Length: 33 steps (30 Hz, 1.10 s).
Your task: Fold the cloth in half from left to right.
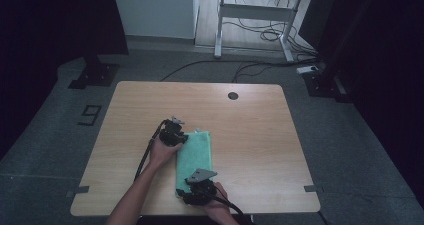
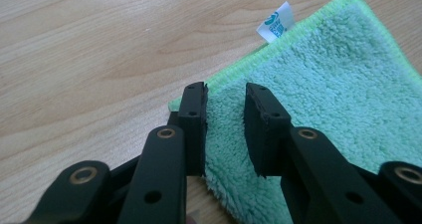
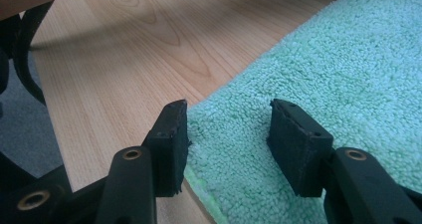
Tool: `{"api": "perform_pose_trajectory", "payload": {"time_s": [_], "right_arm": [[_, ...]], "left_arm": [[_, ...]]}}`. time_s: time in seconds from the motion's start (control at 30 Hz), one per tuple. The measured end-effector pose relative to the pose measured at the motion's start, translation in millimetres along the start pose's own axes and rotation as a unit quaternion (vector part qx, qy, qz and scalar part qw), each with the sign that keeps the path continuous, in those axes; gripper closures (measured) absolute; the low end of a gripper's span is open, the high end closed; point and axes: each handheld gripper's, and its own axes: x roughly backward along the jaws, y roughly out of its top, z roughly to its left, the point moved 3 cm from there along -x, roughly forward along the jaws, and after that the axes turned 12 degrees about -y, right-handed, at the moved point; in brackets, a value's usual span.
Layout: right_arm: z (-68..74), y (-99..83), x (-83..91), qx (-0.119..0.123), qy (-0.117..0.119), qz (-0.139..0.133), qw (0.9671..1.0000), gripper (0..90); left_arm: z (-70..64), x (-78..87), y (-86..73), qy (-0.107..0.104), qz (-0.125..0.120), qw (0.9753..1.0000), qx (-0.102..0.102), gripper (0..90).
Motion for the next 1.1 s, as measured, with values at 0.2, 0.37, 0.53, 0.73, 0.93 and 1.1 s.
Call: {"api": "perform_pose_trajectory", "payload": {"time_s": [0.2,0.37,0.53,0.73,0.93,1.1], "right_arm": [[-3.7,0.4,-0.7,-0.012,-0.005,0.001,0.9999,51.9],[-9.4,-1.4,1.2,-0.019,-0.011,-0.001,0.9998,52.0],[-18.7,7.0,6.2,-0.016,0.001,-0.008,0.9998,51.9],[-54.5,42.7,-4.3,-0.040,-0.024,-0.022,0.9987,52.6],[-72.3,61.5,-35.5,-0.031,-0.055,-0.020,0.9978,50.7],[-76.3,65.1,-56.5,-0.018,-0.072,-0.006,0.9972,49.7]], "left_arm": [[-0.1,-6.4,4.9,-0.007,-0.006,0.9999,-0.014,72.8],[-1.2,-10.5,9.3,-0.014,-0.006,0.9998,-0.014,72.7],[0.9,-9.0,9.2,-0.026,-0.004,0.9996,-0.004,72.0],[0.5,-9.1,8.8,-0.025,-0.005,0.9997,-0.003,71.9],[0.3,-9.3,9.0,-0.023,-0.006,0.9997,0.000,71.7],[0.8,-9.3,9.1,-0.025,-0.006,0.9997,0.002,71.7]]}}
